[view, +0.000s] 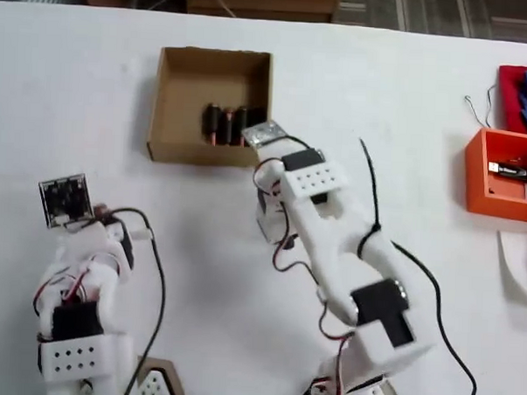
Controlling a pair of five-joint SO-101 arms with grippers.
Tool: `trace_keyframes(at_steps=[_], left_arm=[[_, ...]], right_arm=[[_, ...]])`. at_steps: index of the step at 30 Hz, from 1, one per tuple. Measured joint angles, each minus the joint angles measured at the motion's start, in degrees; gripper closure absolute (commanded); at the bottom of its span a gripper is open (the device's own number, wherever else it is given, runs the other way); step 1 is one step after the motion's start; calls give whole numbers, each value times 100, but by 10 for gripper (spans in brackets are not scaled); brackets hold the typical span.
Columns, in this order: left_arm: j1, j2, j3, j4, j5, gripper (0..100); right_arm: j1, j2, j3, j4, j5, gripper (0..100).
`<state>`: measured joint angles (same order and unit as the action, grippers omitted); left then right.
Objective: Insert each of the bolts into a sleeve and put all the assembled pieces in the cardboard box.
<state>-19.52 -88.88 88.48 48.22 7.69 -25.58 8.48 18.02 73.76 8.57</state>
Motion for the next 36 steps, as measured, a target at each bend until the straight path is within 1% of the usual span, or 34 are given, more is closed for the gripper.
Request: trace_keyframes(at_steps=[10,15,16,19,24,26,32,36], left_arm=[[9,-1187,703,0,0,975],[9,-1354,703,0,0,975],[9,-1354,703,0,0,975],[9,-1354,703,0,0,975],[9,-1354,703,0,0,975],[9,-1354,703,0,0,975],[9,-1354,703,0,0,975],[0,-1354,703,0,0,975]], right_arm=[[9,1257,-870,-35,0,966],[-79,1767,-1257,18,0,833],[-141,1855,-1301,26,0,820],[-299,1960,-1363,35,0,834],[-290,1987,-1371,35,0,895],[-255,1996,-1398,35,0,905],[-185,2066,-1547,44,0,902],[-185,2127,-1679,53,176,861]])
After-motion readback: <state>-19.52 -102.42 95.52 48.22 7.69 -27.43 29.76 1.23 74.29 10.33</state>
